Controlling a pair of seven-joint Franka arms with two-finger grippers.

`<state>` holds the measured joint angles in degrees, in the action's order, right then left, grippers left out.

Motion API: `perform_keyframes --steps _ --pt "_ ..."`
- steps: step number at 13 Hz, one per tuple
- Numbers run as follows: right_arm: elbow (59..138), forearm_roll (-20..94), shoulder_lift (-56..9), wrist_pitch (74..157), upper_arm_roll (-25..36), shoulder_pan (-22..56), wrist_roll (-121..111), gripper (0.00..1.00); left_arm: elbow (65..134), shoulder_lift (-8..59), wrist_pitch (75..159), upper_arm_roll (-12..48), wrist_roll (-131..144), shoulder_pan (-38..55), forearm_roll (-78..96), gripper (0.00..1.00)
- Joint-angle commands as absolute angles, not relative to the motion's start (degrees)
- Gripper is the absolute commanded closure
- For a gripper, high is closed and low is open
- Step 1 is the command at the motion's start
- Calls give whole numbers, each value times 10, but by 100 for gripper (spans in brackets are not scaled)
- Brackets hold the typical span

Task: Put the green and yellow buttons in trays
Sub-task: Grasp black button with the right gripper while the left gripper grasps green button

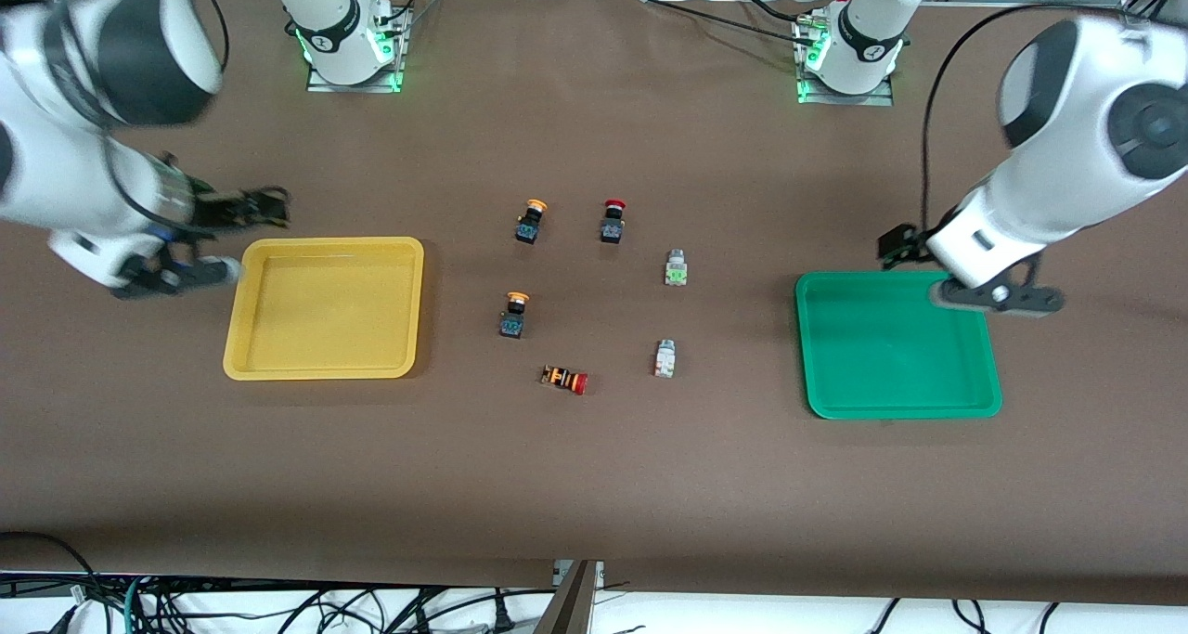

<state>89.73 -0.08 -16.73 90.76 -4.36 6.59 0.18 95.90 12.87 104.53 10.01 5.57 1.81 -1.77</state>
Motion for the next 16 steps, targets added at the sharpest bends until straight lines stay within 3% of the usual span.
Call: perform_keyframes --steps 1,6,9,12,16 --pt "885 17 -260 999 -42 119 114 0 901 213 1104 107 70 49 -6 0" --pt "888 43 -344 1113 -42 234 303 0 882 336 1294 106 190 133 -13 0" --pt "938 45 -349 1167 -43 284 389 0 882 404 1396 103 232 171 -13 0" --pt "1031 80 -338 1263 -58 299 410 0 883 451 1426 102 234 196 -13 0" --pt "1079 85 -329 1292 -85 301 445 0 883 461 1442 102 234 216 -13 0"
